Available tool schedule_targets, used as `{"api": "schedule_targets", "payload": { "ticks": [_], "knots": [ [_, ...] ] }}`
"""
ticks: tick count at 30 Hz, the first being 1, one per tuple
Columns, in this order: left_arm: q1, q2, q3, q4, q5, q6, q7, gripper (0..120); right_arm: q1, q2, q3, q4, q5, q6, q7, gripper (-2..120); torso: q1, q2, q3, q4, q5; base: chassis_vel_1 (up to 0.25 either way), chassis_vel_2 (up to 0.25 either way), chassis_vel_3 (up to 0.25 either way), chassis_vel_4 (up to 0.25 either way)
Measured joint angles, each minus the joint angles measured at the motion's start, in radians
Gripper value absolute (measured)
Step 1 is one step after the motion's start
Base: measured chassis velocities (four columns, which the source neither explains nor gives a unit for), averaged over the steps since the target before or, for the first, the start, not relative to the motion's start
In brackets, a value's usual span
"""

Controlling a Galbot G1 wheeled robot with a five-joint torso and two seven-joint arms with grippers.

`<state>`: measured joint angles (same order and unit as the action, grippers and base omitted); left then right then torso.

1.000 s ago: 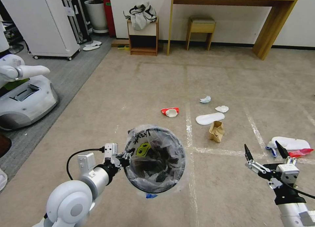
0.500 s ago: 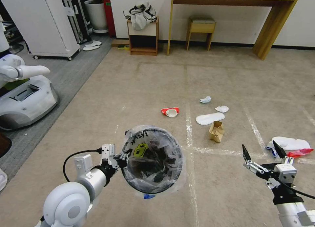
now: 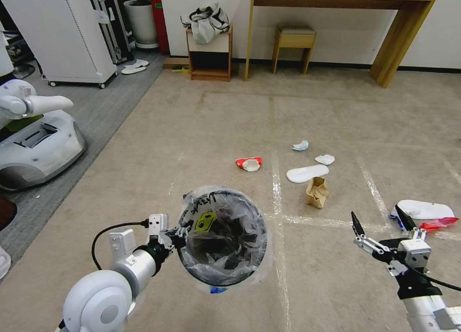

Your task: Pick up the trash bin and place the garbage on the floor into it.

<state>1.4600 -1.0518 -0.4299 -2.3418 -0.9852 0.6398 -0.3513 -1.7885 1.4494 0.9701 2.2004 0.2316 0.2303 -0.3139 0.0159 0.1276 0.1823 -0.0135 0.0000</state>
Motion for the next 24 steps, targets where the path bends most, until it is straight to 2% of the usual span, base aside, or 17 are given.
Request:
{"api": "schedule_targets", "payload": {
  "ticks": [24],
  "knots": [
    [0.023,-0.030,-0.010,-0.007,0.041,-0.005,0.017,1,-0.001,-0.007,0.005,0.002,0.006,-0.002,-0.020,100,0.000,0.000,0.000,-0.0001,0.0000,0.000,0.000,0.000,0.000]
  ]
}}
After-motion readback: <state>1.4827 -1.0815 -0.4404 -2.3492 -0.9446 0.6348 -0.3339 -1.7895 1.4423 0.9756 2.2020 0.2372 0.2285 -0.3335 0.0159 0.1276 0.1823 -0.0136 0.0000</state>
